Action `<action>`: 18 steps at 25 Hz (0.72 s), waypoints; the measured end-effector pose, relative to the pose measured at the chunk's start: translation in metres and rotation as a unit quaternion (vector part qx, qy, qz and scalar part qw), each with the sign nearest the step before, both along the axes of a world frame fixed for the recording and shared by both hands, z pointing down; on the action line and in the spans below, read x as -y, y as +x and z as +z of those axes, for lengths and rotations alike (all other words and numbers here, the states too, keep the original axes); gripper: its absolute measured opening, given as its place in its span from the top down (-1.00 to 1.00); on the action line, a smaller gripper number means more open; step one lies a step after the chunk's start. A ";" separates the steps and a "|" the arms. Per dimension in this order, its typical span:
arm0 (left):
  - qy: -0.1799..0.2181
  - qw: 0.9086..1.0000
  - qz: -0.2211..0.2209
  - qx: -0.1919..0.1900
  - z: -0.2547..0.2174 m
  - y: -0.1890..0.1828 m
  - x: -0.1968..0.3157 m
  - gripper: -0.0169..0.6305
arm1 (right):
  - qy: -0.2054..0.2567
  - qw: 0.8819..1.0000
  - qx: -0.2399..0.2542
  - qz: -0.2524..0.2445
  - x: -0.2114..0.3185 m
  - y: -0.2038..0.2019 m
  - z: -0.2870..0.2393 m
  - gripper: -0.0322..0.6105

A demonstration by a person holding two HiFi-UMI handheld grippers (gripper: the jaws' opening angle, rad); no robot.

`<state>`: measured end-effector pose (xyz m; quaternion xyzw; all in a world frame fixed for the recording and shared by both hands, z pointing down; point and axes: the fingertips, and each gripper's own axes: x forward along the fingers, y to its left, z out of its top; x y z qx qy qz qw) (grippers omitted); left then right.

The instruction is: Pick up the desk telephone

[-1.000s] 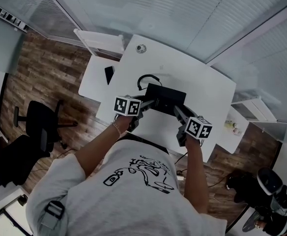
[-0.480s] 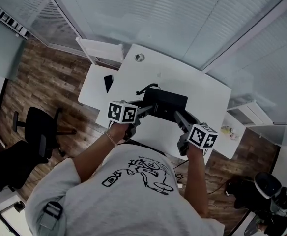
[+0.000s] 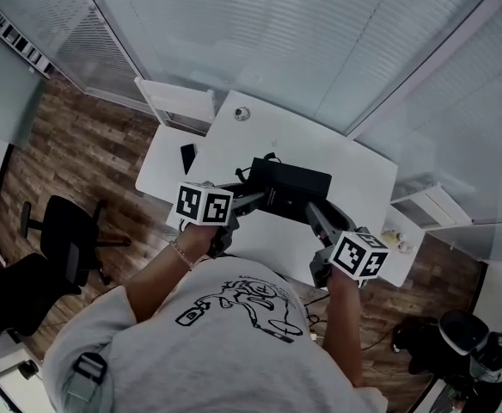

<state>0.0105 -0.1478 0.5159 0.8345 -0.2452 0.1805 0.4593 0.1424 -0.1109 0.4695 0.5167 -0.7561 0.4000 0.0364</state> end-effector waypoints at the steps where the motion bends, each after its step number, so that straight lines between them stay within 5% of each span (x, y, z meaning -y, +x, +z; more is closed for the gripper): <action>1: 0.001 1.000 0.000 -0.002 -0.005 0.001 -0.001 0.23 | 0.004 1.000 -0.002 0.000 -0.001 0.000 -0.006 0.35; 18: 0.042 0.999 0.001 -0.019 -0.071 0.003 -0.007 0.23 | 0.067 0.998 -0.015 0.016 -0.012 0.003 -0.077 0.35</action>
